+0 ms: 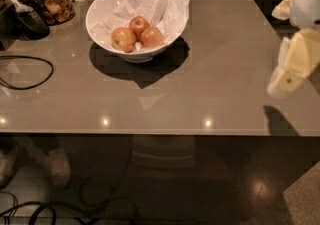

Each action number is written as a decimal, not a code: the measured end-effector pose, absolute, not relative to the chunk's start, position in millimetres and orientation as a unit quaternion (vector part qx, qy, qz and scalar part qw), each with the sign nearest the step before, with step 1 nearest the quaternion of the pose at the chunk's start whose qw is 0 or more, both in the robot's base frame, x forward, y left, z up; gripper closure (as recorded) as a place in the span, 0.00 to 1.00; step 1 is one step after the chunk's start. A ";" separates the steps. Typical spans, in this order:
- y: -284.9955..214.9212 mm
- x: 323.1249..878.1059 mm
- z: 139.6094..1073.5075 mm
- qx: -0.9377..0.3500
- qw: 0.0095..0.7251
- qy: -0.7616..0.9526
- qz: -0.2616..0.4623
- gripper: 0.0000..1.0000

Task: Pick apple from white bowl

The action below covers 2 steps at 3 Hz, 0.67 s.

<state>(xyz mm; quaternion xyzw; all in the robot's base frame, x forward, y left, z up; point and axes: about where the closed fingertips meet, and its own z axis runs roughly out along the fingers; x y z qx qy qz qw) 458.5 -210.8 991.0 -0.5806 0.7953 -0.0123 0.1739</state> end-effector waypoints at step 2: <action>-175.1 534.1 1034.7 -0.546 0.204 0.812 0.026 0.00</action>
Offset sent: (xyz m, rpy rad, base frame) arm 0.1045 0.0612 0.0665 0.1058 0.0668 -0.0411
